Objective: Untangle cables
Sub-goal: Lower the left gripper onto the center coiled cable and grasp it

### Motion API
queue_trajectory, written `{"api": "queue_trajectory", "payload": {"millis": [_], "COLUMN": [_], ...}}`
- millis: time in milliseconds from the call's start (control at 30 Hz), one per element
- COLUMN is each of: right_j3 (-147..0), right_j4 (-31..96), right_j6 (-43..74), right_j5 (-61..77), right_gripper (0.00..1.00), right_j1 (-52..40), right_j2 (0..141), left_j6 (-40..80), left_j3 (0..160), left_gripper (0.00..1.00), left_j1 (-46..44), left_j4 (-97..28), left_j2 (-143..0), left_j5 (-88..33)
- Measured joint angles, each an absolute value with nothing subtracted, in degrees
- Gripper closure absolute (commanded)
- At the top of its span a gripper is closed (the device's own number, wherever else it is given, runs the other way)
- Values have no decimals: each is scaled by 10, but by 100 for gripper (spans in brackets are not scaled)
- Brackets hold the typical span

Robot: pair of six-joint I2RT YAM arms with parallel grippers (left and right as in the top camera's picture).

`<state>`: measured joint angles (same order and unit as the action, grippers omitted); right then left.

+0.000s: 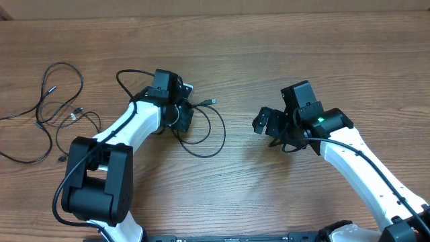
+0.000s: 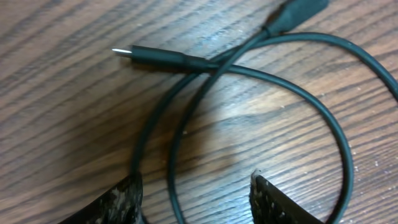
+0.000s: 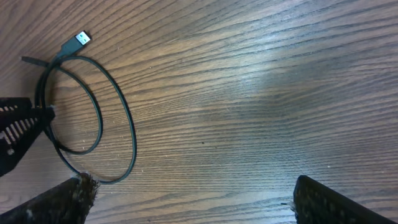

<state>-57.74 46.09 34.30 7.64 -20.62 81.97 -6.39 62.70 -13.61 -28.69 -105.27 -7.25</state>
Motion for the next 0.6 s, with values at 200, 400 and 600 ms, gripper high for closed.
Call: {"api": "queue_trajectory", "payload": {"millis": [200, 400, 600], "right_j3": [-577, -577, -577], "right_j4": [461, 461, 461], "right_j6": [343, 343, 343], "right_j5": [76, 76, 76], "right_gripper": [0, 0, 0], "right_j1": [-206, -206, -206], "right_j2": [820, 820, 820], "left_j6": [-64, -64, -63], "left_j3": [625, 625, 625], "left_gripper": [45, 45, 68], "left_j1": [-143, -143, -143], "left_j4": [-287, -286, -285], "left_j2": [-1056, -1069, -1070], "left_j5": [-72, -70, -70]}}
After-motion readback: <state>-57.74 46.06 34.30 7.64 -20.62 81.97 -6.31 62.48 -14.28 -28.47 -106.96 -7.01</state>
